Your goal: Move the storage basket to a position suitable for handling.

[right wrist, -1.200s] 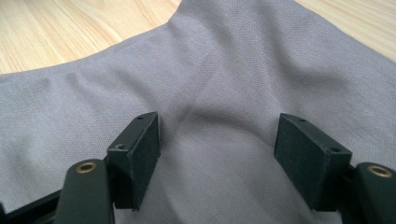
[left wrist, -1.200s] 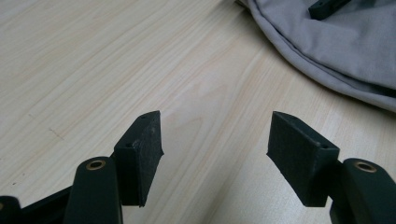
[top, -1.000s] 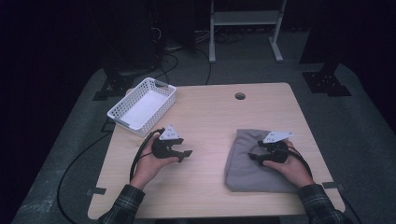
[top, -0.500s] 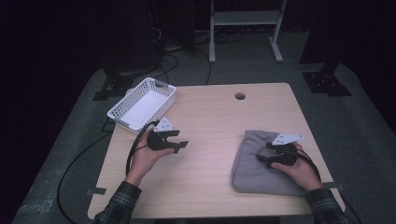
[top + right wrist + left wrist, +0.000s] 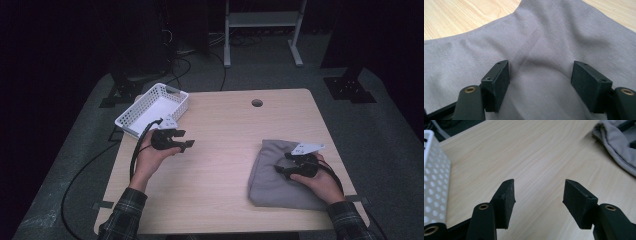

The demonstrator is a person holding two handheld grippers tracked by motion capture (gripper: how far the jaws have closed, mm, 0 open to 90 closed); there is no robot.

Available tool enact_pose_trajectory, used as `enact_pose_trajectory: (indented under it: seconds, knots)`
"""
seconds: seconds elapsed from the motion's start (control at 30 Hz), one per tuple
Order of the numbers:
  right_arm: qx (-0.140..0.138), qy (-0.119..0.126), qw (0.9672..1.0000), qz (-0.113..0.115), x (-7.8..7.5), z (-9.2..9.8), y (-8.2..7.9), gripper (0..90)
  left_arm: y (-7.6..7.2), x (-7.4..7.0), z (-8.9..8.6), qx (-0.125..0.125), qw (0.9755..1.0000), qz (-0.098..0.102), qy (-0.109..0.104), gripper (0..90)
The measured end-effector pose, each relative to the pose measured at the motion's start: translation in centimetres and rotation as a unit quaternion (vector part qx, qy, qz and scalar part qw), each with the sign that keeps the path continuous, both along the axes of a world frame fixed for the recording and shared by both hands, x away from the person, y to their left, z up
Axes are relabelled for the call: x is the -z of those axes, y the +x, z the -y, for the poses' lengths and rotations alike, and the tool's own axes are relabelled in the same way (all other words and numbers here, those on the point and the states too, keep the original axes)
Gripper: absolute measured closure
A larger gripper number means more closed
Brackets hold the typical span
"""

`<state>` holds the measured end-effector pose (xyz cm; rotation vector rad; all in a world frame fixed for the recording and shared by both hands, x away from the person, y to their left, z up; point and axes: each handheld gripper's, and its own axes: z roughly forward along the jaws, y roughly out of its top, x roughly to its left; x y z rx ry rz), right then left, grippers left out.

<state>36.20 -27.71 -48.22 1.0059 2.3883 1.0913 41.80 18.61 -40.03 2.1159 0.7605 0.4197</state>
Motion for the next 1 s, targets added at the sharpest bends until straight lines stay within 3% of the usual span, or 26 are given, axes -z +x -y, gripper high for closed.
enact_pose_trajectory:
  seconds: [0.27, 0.37, 0.57, 1.0]
  knots:
    - [-0.001, 0.001, 1.0000, 0.000, 0.0, 0.0, 0.1, 29.2, 1.9, -0.8, -1.6, -0.035, 0.9994, 0.003, -0.001, 43.6]
    - [-0.002, 0.001, 1.0000, -0.001, 0.0, 0.0, 0.1, 29.2, 2.7, -1.0, -2.4, -0.052, 0.9986, 0.000, 0.009, 45.4]
    - [-0.002, 0.002, 1.0000, -0.001, 0.0, 0.0, 0.1, 29.1, 3.6, -1.1, -3.5, -0.064, 0.9979, -0.003, 0.007, 46.9]
    - [-0.002, 0.002, 1.0000, -0.001, 0.0, 0.0, 0.1, 29.1, 5.2, -0.5, -6.4, -0.120, 0.9924, 0.002, 0.027, 55.9]
